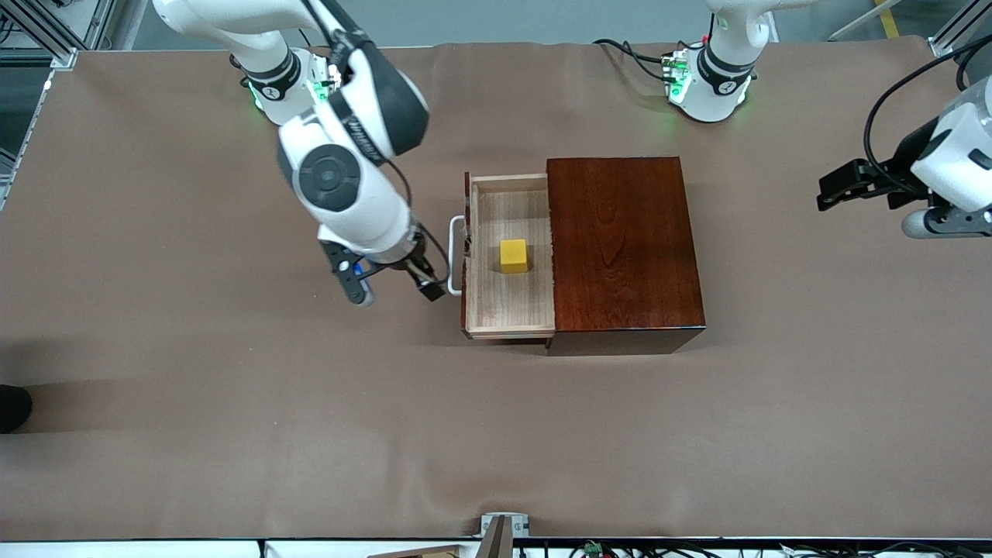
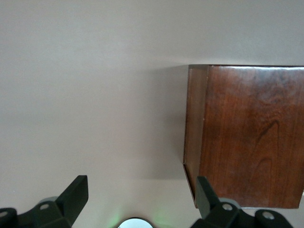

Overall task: Open drawer, take yellow block, close drawer
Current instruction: 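Lower the right gripper into the drawer and grasp the yellow block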

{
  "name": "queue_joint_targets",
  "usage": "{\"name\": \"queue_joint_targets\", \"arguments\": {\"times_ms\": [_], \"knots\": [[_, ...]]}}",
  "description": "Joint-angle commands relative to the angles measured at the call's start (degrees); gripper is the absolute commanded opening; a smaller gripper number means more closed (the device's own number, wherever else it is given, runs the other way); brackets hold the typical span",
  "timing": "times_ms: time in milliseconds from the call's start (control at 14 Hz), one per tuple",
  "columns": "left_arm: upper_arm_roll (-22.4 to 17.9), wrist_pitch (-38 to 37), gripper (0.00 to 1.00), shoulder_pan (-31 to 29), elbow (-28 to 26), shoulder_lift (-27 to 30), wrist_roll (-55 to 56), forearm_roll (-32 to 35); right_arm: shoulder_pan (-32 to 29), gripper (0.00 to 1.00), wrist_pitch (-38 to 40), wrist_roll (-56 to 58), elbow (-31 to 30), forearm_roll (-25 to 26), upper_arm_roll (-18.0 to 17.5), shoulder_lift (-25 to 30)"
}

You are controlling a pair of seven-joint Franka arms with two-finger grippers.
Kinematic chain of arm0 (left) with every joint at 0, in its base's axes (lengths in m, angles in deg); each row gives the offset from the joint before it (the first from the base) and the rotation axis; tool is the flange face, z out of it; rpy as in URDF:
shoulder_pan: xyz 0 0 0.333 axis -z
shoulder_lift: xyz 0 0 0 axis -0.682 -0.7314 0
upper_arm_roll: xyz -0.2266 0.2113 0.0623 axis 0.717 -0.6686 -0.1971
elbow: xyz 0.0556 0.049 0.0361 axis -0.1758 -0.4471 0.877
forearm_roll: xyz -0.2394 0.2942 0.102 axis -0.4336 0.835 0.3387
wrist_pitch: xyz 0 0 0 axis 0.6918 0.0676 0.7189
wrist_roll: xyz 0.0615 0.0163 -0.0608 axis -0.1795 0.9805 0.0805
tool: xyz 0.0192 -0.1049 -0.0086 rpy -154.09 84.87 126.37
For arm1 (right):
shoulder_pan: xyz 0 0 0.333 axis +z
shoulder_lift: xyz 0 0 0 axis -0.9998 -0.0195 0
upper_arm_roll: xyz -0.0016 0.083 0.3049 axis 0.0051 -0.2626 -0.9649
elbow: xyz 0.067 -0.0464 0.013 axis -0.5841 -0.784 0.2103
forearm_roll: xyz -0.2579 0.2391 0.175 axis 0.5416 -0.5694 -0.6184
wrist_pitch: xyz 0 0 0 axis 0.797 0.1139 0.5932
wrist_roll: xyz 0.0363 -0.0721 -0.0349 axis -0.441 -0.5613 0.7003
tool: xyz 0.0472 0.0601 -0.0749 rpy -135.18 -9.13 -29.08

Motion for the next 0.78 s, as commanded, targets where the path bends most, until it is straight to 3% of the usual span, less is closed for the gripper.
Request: {"name": "queue_joint_targets", "arguments": {"times_ms": [0,285,712], "knots": [[0.08,3.43,1.0,-2.15,-3.65,1.91,-1.79,-1.02,2.8,1.0,-2.26,-7.95,3.0,-0.56,0.62,-3.07],[0.16,6.17,1.0,-2.41,-5.68,2.26,-1.79,-1.02,6.32,1.0,-2.45,-16.66,7.92,-0.47,0.62,-8.43],[0.08,6.61,1.0,-2.94,-5.33,1.65,-1.97,-1.37,10.19,1.0,-4.03,-27.56,7.93,-0.56,0.62,-10.2]]}}
